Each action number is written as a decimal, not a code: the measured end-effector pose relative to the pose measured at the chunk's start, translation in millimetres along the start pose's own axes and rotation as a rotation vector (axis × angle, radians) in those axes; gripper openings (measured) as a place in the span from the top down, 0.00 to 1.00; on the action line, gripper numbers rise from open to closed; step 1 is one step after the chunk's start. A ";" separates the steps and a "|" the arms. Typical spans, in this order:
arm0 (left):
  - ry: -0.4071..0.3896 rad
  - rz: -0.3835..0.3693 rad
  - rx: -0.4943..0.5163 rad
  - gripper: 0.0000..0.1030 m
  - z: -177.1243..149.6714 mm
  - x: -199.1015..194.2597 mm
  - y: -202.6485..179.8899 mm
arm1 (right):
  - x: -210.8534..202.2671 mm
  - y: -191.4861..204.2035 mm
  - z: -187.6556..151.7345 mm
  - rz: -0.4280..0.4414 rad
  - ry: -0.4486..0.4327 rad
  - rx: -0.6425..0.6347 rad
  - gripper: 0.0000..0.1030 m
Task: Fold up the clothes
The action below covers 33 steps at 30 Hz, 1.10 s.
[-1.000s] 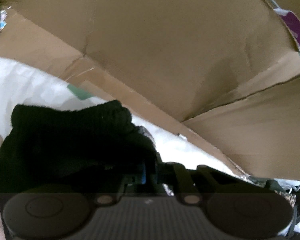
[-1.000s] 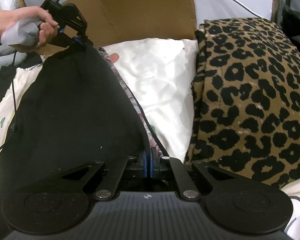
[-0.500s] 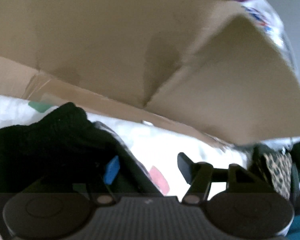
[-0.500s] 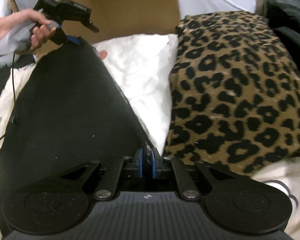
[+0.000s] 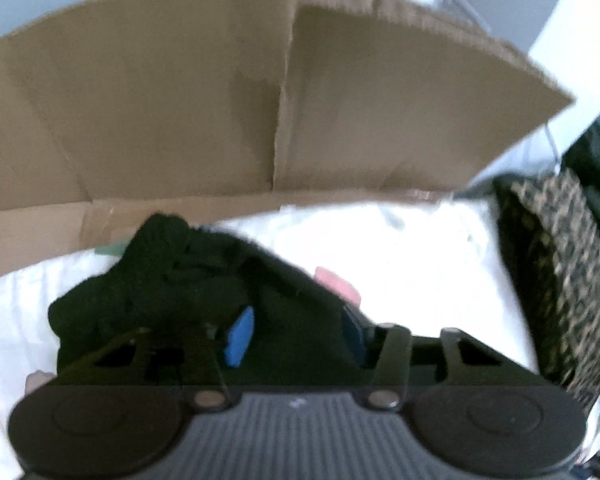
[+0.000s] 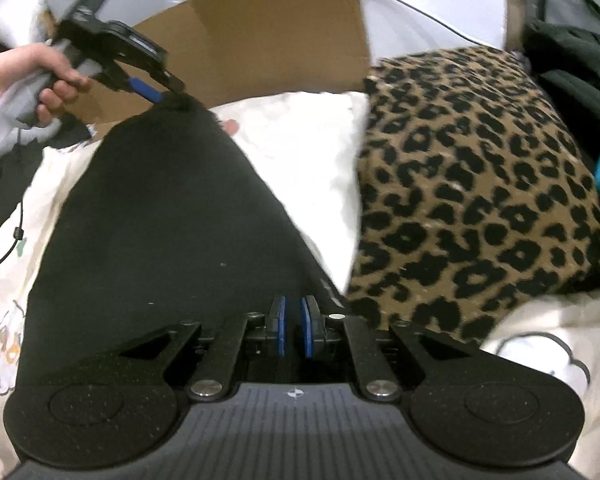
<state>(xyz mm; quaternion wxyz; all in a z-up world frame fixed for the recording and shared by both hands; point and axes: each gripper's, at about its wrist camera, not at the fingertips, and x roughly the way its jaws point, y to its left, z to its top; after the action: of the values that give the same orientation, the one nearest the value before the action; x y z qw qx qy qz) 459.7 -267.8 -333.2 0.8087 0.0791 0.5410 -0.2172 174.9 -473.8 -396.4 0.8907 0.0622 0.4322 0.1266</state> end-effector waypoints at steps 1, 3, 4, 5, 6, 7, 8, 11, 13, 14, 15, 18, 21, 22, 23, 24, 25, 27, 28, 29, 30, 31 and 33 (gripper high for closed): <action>0.011 0.006 0.021 0.52 -3.3 9.7 6.3 | 0.3 2.7 0.2 0.012 -0.005 -0.007 0.88; 0.024 0.022 0.054 0.52 -6.6 20.1 1.9 | 4.3 7.0 0.8 0.022 -0.006 -0.019 0.88; 0.031 0.028 0.061 0.53 -7.1 26.4 1.3 | 9.0 7.0 0.8 0.012 0.001 -0.020 0.88; 0.038 0.033 0.068 0.53 -7.5 32.6 0.6 | 14.0 6.8 0.5 0.001 0.009 -0.020 0.88; 0.041 0.037 0.072 0.53 -6.8 39.3 -0.3 | 20.1 4.9 -0.3 -0.020 0.023 -0.014 0.88; 0.041 0.037 0.079 0.53 -6.0 44.2 -2.0 | 25.2 1.8 -0.9 -0.045 0.036 -0.004 0.88; 0.040 0.040 0.086 0.53 -4.1 49.3 -3.7 | 29.8 -1.8 -1.6 -0.069 0.048 0.008 0.87; 0.047 0.050 0.114 0.53 0.0 63.6 -8.2 | 29.4 -14.1 -3.5 -0.084 0.046 0.073 0.88; 0.060 0.058 0.136 0.51 1.5 73.1 -10.8 | 26.2 -14.9 -6.8 -0.092 0.050 0.064 0.88; 0.055 0.061 0.142 0.51 2.3 75.6 -11.8 | 24.2 -14.4 -8.4 -0.100 0.052 0.051 0.88; 0.055 0.061 0.144 0.51 3.5 74.5 -12.2 | 21.5 -14.8 -10.0 -0.109 0.057 0.043 0.88; 0.055 0.059 0.148 0.51 7.2 71.4 -13.1 | 12.2 -22.7 -13.8 -0.105 0.081 0.073 0.88; 0.056 0.058 0.152 0.51 10.8 68.3 -14.0 | 0.2 -30.8 -17.3 -0.090 0.116 0.101 0.88; 0.056 0.057 0.153 0.51 12.0 67.2 -14.3 | -5.4 -34.0 -18.4 -0.080 0.119 0.118 0.88; 0.052 0.049 0.150 0.50 12.4 62.6 -13.1 | -10.9 -37.3 -19.6 -0.070 0.121 0.135 0.87; 0.050 0.038 0.148 0.50 12.4 57.1 -12.1 | -16.3 -40.4 -20.8 -0.061 0.124 0.151 0.87; 0.048 0.026 0.147 0.49 11.3 51.2 -11.9 | -21.0 -42.9 -22.3 -0.057 0.128 0.162 0.86; 0.037 0.008 0.153 0.47 5.2 37.9 -10.6 | -30.2 -48.5 -26.5 -0.060 0.134 0.179 0.83; 0.032 0.000 0.156 0.46 2.2 31.3 -10.0 | -32.6 -51.0 -27.7 -0.066 0.130 0.185 0.74; 0.031 -0.005 0.155 0.46 -2.4 24.3 -9.0 | -35.0 -53.5 -28.9 -0.072 0.127 0.191 0.66; 0.029 -0.009 0.153 0.45 -6.9 17.3 -8.0 | -37.0 -56.0 -30.1 -0.076 0.123 0.198 0.64; 0.031 -0.012 0.148 0.44 -12.9 10.9 -5.9 | -37.8 -58.6 -30.9 -0.073 0.120 0.206 0.64; 0.032 -0.015 0.137 0.44 -24.2 -1.3 -2.9 | -38.2 -63.9 -32.6 -0.068 0.116 0.228 0.64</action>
<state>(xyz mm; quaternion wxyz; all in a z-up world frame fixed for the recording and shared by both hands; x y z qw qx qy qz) 437.7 -261.3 -341.5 0.7908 0.1337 0.5384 -0.2586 137.5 -545.8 -401.9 0.8552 0.1409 0.4963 0.0500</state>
